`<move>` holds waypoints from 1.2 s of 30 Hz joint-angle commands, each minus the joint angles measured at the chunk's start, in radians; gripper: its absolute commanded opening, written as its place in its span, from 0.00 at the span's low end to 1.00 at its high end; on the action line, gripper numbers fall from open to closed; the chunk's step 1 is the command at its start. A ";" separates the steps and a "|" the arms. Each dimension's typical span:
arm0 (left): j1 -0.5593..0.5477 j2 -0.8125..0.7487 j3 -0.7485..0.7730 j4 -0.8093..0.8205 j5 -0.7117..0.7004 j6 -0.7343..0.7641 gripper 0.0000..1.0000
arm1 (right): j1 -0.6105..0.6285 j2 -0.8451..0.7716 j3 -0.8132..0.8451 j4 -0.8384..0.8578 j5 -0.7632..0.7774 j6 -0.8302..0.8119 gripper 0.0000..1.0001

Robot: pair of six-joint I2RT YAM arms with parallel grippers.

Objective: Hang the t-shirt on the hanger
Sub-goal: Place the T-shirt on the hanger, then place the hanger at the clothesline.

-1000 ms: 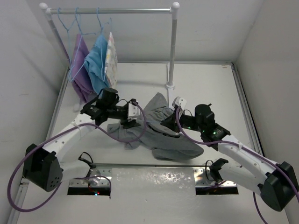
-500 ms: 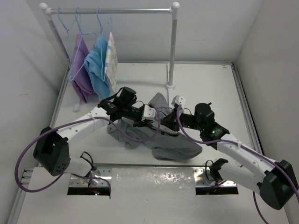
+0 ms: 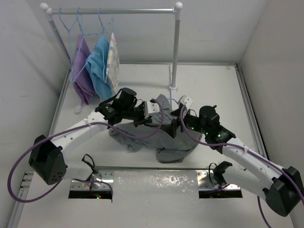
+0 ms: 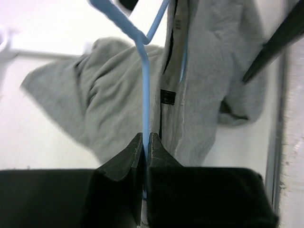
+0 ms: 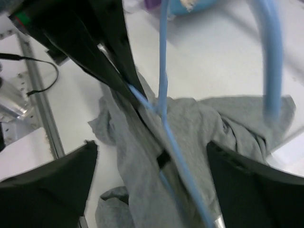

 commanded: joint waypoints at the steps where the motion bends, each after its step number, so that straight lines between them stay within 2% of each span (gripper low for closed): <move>1: 0.020 -0.059 0.013 0.027 -0.227 -0.135 0.00 | -0.002 -0.037 0.024 -0.032 0.148 0.006 0.97; 4: 0.115 -0.067 0.035 0.013 -0.324 -0.232 0.00 | 0.000 -0.080 0.020 -0.062 0.253 0.023 0.99; 5: 0.180 -0.069 0.047 0.013 -0.341 -0.249 0.00 | 0.000 -0.098 0.006 -0.062 0.277 0.039 0.99; 8: 0.273 -0.084 0.061 0.028 -0.410 -0.286 0.00 | -0.002 -0.176 -0.034 -0.047 0.365 0.062 0.99; 10: 0.296 -0.105 0.065 0.054 -0.455 -0.301 0.00 | -0.002 -0.228 -0.051 -0.044 0.412 0.066 0.99; 18: 0.304 -0.126 0.186 0.185 -0.601 -0.353 0.00 | 0.000 -0.315 -0.098 -0.064 0.474 0.072 0.99; 20: 0.304 -0.109 0.241 0.198 -0.695 -0.352 0.00 | 0.000 -0.333 -0.104 -0.067 0.477 0.074 0.99; 25: 0.304 -0.029 0.432 0.154 -0.740 -0.347 0.00 | 0.000 -0.356 -0.117 -0.072 0.489 0.065 0.99; 36: 0.301 0.082 0.650 0.165 -0.777 -0.324 0.00 | 0.000 -0.367 -0.147 -0.066 0.489 0.066 0.99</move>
